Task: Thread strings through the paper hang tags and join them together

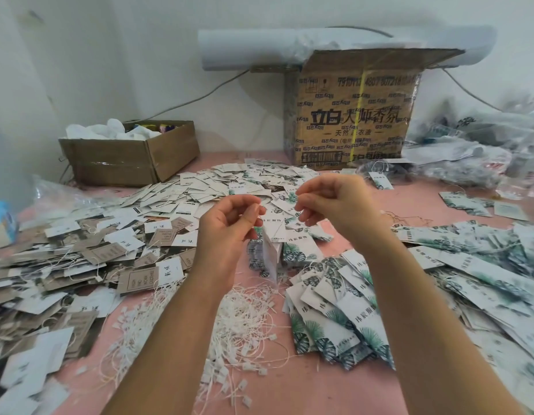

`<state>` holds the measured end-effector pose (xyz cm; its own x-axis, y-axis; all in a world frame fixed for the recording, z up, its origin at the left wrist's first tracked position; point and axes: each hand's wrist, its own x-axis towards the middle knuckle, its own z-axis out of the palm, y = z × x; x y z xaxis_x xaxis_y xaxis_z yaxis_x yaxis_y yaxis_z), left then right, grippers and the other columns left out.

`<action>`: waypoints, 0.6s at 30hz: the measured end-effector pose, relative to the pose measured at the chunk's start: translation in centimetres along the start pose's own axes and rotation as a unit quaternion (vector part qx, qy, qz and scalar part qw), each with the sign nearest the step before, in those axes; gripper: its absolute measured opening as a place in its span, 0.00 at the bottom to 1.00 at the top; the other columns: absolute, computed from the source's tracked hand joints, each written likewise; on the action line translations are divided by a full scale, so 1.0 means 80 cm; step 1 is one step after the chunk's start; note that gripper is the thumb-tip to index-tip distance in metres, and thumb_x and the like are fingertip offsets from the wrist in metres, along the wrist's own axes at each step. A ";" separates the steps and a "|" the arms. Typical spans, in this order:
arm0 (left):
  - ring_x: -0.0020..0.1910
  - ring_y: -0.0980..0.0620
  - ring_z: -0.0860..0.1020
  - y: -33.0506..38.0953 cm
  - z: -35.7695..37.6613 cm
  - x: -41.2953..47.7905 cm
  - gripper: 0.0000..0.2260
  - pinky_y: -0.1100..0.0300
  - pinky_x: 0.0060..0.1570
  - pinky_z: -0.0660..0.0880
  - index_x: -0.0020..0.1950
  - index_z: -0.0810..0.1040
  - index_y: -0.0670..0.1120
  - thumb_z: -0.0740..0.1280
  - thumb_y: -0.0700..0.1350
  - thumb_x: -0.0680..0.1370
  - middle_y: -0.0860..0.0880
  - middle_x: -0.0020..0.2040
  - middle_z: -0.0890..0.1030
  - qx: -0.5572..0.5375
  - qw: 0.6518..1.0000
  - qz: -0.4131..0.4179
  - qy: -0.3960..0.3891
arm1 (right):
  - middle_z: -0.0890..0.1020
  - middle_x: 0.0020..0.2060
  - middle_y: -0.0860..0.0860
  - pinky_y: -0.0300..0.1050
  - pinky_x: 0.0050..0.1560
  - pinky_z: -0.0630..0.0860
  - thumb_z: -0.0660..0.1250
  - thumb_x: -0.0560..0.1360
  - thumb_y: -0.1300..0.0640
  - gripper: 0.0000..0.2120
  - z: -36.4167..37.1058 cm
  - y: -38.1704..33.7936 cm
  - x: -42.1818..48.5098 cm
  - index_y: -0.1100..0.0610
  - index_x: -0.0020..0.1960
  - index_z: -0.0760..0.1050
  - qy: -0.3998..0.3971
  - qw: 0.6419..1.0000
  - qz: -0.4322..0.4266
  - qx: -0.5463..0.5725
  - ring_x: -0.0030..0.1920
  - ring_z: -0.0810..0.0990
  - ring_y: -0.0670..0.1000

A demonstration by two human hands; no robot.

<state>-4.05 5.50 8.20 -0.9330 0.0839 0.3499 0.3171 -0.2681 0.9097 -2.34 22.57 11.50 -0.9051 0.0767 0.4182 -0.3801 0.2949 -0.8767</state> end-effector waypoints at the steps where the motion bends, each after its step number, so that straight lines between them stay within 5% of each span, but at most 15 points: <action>1: 0.33 0.59 0.77 0.001 0.002 -0.001 0.08 0.66 0.33 0.73 0.45 0.78 0.47 0.65 0.34 0.76 0.53 0.35 0.83 0.003 1.000 0.004 -0.009 | 0.81 0.26 0.49 0.38 0.28 0.77 0.67 0.71 0.72 0.10 0.004 -0.002 -0.001 0.59 0.38 0.77 -0.013 1.000 -0.006 0.006 0.26 0.79 0.47; 8: 0.34 0.56 0.74 0.006 0.010 -0.007 0.08 0.64 0.33 0.71 0.44 0.74 0.47 0.65 0.34 0.76 0.49 0.37 0.79 0.003 0.999 0.011 -0.038 | 0.79 0.23 0.43 0.37 0.32 0.76 0.71 0.69 0.68 0.11 0.027 -0.012 -0.006 0.52 0.36 0.80 -0.054 0.997 -0.055 -0.031 0.26 0.74 0.41; 18: 0.30 0.59 0.74 0.004 0.010 -0.007 0.06 0.66 0.31 0.71 0.44 0.76 0.46 0.66 0.35 0.76 0.53 0.33 0.81 0.032 0.998 0.022 -0.049 | 0.77 0.29 0.45 0.47 0.38 0.75 0.69 0.72 0.65 0.12 0.029 -0.019 -0.006 0.50 0.35 0.75 -0.051 0.987 -0.077 -0.128 0.31 0.73 0.46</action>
<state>-3.31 6.14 8.44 -0.8983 0.1670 0.4065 0.3701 -0.2113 0.9046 -1.81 19.85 12.04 -0.8594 -0.0811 0.5048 -0.4666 0.5281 -0.7095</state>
